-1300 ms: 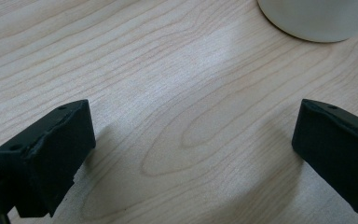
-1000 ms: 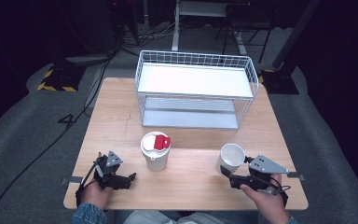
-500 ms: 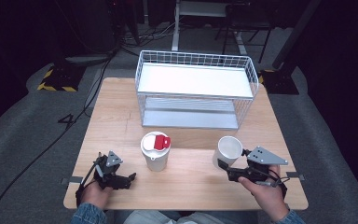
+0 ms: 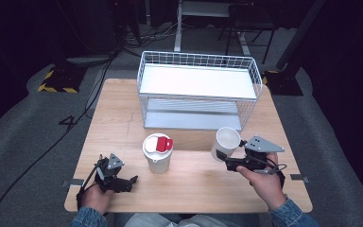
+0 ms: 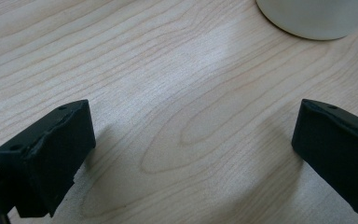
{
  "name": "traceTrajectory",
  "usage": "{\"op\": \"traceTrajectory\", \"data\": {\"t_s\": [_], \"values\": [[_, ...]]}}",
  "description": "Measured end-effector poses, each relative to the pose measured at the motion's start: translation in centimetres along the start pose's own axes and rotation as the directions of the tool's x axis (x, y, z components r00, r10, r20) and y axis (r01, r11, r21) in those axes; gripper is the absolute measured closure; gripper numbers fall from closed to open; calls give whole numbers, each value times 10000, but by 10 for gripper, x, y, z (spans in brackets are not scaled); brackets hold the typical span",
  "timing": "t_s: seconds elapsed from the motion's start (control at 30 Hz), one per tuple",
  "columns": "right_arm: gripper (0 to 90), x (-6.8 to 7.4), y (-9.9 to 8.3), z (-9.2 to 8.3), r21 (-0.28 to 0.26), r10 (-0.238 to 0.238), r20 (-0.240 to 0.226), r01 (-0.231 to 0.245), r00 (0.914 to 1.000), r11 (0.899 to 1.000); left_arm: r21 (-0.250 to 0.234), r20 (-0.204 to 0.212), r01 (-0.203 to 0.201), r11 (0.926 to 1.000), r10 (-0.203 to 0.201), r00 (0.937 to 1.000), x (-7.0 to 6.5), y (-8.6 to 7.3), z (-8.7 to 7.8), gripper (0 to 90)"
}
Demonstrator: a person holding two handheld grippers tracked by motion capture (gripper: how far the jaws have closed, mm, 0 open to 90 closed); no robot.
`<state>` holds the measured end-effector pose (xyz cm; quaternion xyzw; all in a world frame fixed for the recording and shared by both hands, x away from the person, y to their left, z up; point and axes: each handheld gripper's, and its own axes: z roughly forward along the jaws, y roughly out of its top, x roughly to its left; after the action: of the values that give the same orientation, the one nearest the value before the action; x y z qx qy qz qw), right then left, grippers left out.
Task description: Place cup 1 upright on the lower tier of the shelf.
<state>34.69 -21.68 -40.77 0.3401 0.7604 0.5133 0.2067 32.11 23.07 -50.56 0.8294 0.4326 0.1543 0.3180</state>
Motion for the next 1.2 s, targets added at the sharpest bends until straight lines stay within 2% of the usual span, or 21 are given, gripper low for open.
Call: {"op": "traceTrajectory", "data": {"t_s": [0.57, 0.73, 0.87, 1.2], "values": [[222, -20, 14, 48, -41, -178, -95, 178, 9998, 9998, -36, 75, -54, 10000, 54, 10000, -1, -2, -1, 0], [222, -24, 18, 63, 33, -289, -82, 289, 9995, 9996, 18, 113, -145, 9999, 145, 9998, -2, -2, -2, 0], [222, -28, 21, 75, 93, -175, -166, 177, 9997, 9998, 22, 111, -148, 9999, 148, 9998, -2, -2, -2, 0], [222, -34, 24, 102, 158, -430, -79, 431, 9990, 9989, 22, 102, -149, 9999, 148, 9998, -2, -2, -2, 0]]}}
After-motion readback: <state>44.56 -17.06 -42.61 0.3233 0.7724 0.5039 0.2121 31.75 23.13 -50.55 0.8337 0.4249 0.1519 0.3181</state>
